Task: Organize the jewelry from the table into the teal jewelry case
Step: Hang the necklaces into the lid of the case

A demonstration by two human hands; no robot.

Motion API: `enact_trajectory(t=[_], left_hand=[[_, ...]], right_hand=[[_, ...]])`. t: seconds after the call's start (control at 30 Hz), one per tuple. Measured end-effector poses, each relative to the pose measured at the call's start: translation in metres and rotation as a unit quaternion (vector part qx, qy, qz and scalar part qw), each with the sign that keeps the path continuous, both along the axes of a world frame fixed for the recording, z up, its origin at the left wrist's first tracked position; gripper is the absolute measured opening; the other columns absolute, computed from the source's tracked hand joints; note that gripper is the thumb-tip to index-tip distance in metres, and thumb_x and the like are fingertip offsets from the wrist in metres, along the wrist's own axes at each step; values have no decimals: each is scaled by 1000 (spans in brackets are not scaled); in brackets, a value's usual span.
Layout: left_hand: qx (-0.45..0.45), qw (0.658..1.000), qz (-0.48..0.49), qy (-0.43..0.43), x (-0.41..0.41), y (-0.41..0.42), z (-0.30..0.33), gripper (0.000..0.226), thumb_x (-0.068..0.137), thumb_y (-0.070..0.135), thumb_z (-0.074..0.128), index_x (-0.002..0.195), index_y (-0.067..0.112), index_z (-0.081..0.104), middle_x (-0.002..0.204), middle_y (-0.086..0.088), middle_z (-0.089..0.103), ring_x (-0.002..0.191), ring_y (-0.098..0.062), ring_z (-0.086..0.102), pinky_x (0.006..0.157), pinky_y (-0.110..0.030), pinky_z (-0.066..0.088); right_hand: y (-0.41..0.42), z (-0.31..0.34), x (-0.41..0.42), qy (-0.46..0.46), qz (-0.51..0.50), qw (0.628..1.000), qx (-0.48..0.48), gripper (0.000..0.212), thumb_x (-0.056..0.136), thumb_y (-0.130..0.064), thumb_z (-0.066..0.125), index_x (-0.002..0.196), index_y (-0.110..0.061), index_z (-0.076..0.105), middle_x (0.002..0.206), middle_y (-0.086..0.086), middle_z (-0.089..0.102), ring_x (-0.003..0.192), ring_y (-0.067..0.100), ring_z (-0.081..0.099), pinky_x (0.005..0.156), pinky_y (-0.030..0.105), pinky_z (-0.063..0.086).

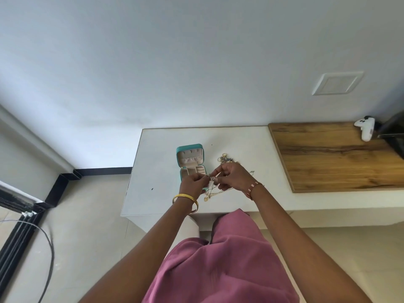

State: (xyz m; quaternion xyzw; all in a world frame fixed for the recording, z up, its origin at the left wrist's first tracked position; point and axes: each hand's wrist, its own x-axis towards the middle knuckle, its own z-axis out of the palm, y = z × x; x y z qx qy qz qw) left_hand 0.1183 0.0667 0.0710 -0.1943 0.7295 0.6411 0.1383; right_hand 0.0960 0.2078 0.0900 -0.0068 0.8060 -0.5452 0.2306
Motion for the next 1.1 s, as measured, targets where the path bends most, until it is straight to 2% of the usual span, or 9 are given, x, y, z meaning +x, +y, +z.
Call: enact_trajectory(t=[0.1, 0.2, 0.4, 0.53, 0.67, 0.83, 0.9, 1.0, 1.1], left_hand=[[6, 1000, 22, -1, 2, 3, 6, 22, 89, 13, 52, 68, 18, 57, 91, -13, 60, 91, -27, 56, 91, -42, 49], [43, 999, 31, 2, 5, 4, 11, 23, 90, 12, 50, 69, 18, 56, 87, -12, 60, 91, -26, 56, 92, -43, 47], [264, 954, 142, -10, 4, -7, 14, 22, 92, 8, 43, 73, 6, 55, 56, -4, 60, 60, -19, 58, 63, -30, 52], [377, 909, 171, -47, 6, -12, 18, 16, 92, 19, 47, 86, 7, 56, 66, -9, 54, 62, -21, 51, 56, -27, 53], [367, 919, 130, -70, 10, -13, 15, 22, 88, 28, 54, 96, 8, 56, 69, -9, 50, 54, -18, 53, 55, -26, 54], [310, 934, 153, -93, 14, -18, 9, 9, 87, 12, 57, 85, 3, 56, 59, -8, 53, 38, -11, 55, 43, -18, 50], [309, 930, 174, -99, 13, -23, 9, 9, 88, 7, 52, 81, 1, 55, 50, -6, 54, 34, -9, 50, 39, -15, 46], [316, 920, 206, -103, 12, -32, 12, 22, 87, 4, 41, 66, 3, 48, 41, -3, 46, 30, -9, 40, 34, -11, 35], [325, 911, 232, -98, 10, -38, 15, 26, 82, 3, 30, 57, 10, 34, 33, 0, 33, 26, -11, 28, 35, -9, 25]], right_hand=[[5, 3, 5, -2, -7, 1000, 16, 16, 82, 8, 58, 79, -7, 64, 68, 4, 62, 56, 13, 55, 57, 19, 49], [6, 3, 10, 3, -25, 1000, 15, 15, 82, 7, 58, 82, -5, 66, 67, 4, 61, 54, 11, 54, 52, 14, 48], [6, 3, 16, 8, -56, 998, 34, 17, 85, 6, 53, 93, 4, 67, 65, 4, 60, 55, 12, 52, 52, 15, 47], [4, 4, 19, 5, -67, 997, 40, 16, 85, 4, 53, 83, -3, 67, 62, 5, 57, 54, 13, 49, 53, 18, 46], [-1, 5, 16, 42, -98, 992, 74, 25, 86, 1, 51, 70, -14, 62, 60, 1, 51, 55, 11, 46, 56, 21, 41], [1, 12, 8, 107, -118, 983, 97, 13, 85, -2, 56, 89, 4, 66, 63, -11, 48, 66, 7, 45, 56, 7, 32], [5, 15, 6, 118, -115, 981, 100, 11, 84, -3, 59, 83, 6, 64, 61, -10, 46, 60, 1, 45, 48, 3, 32], [15, 18, 3, 113, -98, 984, 100, 27, 84, -13, 63, 71, 12, 62, 35, -12, 43, 35, -2, 42, 39, 7, 31], [22, 19, 0, 89, -74, 989, 94, 44, 81, -28, 68, 46, -10, 50, 29, -9, 37, 35, 5, 35, 45, 11, 30]])
